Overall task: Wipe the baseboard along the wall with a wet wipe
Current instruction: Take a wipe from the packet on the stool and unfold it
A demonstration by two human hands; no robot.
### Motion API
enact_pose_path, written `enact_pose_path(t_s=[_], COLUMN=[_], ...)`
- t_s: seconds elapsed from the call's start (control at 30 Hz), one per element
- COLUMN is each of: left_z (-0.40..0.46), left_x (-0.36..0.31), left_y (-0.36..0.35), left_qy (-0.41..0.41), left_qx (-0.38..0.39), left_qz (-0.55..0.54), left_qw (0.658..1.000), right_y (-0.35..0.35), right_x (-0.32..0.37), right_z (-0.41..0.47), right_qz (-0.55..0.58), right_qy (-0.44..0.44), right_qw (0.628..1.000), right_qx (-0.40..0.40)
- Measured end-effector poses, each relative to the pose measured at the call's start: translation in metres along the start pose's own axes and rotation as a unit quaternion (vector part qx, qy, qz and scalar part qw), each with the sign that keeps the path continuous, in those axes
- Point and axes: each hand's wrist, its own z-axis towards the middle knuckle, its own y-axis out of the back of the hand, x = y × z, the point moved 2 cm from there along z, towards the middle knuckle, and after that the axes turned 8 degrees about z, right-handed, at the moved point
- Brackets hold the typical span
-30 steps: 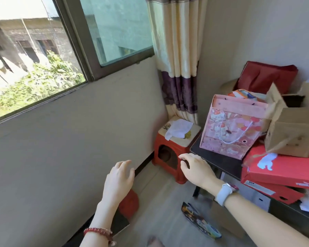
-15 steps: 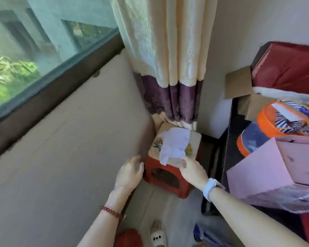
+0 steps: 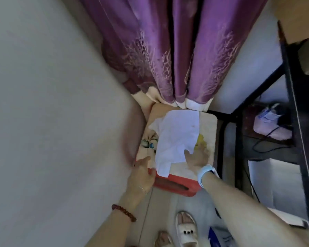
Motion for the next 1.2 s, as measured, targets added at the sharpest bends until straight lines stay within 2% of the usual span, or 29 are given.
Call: enact_pose_path(t_s=[0.13, 0.27, 0.4, 0.5, 0.57, 0.63, 0.67, 0.73, 0.77, 0.8, 0.87, 0.93, 0.97, 1.03, 1.1, 1.2], left_z=[0.03, 0.033, 0.01, -0.021, -0.046, -0.075, -0.091, -0.124, -0.141, -0.159, -0.196, -0.231, -0.246, -0.274, -0.298, -0.329], left_x=[-0.007, -0.017, -0.031, -0.046, -0.057, -0.072, -0.081, -0.102, -0.114, -0.125, -0.148, -0.17, -0.18, -0.199, -0.216, -0.234], left_y=[-0.035, -0.029, 0.013, 0.058, 0.087, 0.115, 0.129, 0.159, 0.173, 0.187, 0.212, 0.231, 0.239, 0.249, 0.254, 0.247], left_qy=[-0.005, 0.065, 0.001, -0.056, -0.076, -0.084, -0.086, -0.122, -0.156, -0.195, -0.276, -0.338, -0.358, -0.384, -0.403, -0.407], left_qx=[0.009, -0.044, -0.096, -0.108, -0.122, -0.138, -0.139, -0.127, -0.114, -0.097, -0.047, 0.015, 0.036, 0.063, 0.074, 0.041], left_qz=[-0.004, -0.061, -0.13, -0.174, -0.199, -0.221, -0.232, -0.231, -0.215, -0.201, -0.182, -0.175, -0.172, -0.173, -0.19, -0.233], left_qw=[1.0, 0.995, 0.987, 0.977, 0.969, 0.962, 0.959, 0.957, 0.957, 0.955, 0.943, 0.925, 0.917, 0.905, 0.892, 0.882], right_y=[-0.005, 0.008, 0.034, 0.069, 0.098, 0.129, 0.144, 0.17, 0.182, 0.195, 0.219, 0.24, 0.25, 0.264, 0.28, 0.31], right_x=[-0.016, 0.001, 0.037, 0.072, 0.093, 0.109, 0.116, 0.123, 0.126, 0.13, 0.139, 0.15, 0.156, 0.161, 0.161, 0.146], right_z=[0.014, -0.008, -0.045, -0.083, -0.114, -0.147, -0.165, -0.198, -0.215, -0.229, -0.253, -0.272, -0.281, -0.298, -0.317, -0.354], right_qz=[-0.025, 0.086, 0.191, 0.244, 0.241, 0.15, 0.033, -0.208, -0.247, -0.222, -0.038, 0.113, 0.146, 0.17, 0.165, 0.143], right_qy=[-0.032, -0.042, -0.04, 0.012, 0.061, 0.081, 0.081, 0.083, 0.1, 0.132, 0.194, 0.231, 0.242, 0.267, 0.29, 0.309], right_qw=[0.998, 0.995, 0.98, 0.968, 0.966, 0.984, 0.996, 0.971, 0.957, 0.959, 0.97, 0.951, 0.939, 0.925, 0.923, 0.929], right_qx=[0.042, 0.023, -0.034, -0.063, -0.072, -0.046, -0.006, 0.088, 0.11, 0.12, 0.138, 0.172, 0.194, 0.209, 0.19, 0.142])
